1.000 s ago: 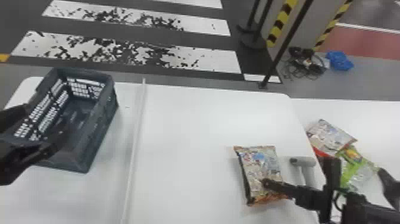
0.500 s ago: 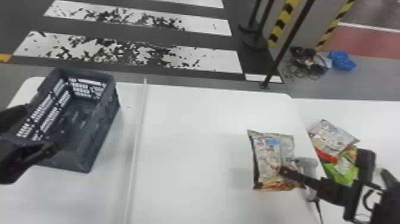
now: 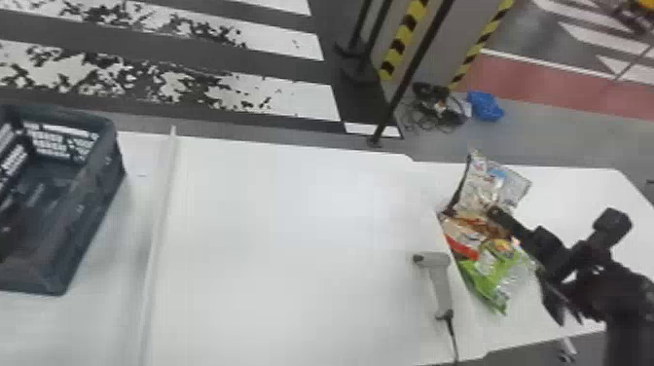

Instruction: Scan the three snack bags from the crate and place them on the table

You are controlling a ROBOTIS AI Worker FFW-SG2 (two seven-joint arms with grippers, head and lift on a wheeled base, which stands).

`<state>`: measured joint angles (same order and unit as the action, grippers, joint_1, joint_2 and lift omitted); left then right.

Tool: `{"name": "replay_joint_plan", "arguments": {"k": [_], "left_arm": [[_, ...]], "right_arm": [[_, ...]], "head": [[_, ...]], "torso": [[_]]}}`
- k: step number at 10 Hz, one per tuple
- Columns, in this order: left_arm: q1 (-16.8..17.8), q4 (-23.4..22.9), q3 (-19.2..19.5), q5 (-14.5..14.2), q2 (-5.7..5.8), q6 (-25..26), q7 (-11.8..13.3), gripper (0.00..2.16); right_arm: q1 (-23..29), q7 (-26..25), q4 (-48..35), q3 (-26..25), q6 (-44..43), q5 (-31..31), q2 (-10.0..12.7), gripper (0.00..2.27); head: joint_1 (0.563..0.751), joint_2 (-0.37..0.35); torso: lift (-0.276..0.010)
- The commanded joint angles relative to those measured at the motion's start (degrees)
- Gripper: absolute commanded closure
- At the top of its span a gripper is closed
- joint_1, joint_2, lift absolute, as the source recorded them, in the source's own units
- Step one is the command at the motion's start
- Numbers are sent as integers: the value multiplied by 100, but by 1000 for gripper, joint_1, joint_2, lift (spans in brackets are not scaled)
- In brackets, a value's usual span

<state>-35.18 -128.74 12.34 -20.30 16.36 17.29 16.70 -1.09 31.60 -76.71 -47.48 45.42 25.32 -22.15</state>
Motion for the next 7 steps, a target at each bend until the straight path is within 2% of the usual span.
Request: {"name": "replay_joint_plan", "arguments": {"k": [1,3,4,5,6,7], "left_arm": [[-6,-2,14,9,-1,25,0,56],[-6,-2,14,9,-1,43,26,56],[-6,-2,6,0,-1,43,44,56],[-6,33,14,-53,16,8,79,56],[3,85,14,-71,43,-63,88,56],[3,103,6,-88,43,-80,106,56]], "right_arm": [[-374,-532,877,29,-819,-97,-281,2226],[-778,-1921,1694,213,-1768,-299,-352,2226],[-963,-2325,2054,354,-1874,-335,-396,2223],[-1262,-2589,2687,785,-1891,-343,-694,2175],[-1402,-2914,2889,1145,-1839,-352,-774,2175],[-1438,-3336,2907,1338,-1733,-343,-747,2111]], "head": [[695,-350],[695,-350],[695,-350],[695,-350],[695,-350],[695,-350]], "torso": [[-36],[-36],[-36],[-36],[-36],[-36]]}}
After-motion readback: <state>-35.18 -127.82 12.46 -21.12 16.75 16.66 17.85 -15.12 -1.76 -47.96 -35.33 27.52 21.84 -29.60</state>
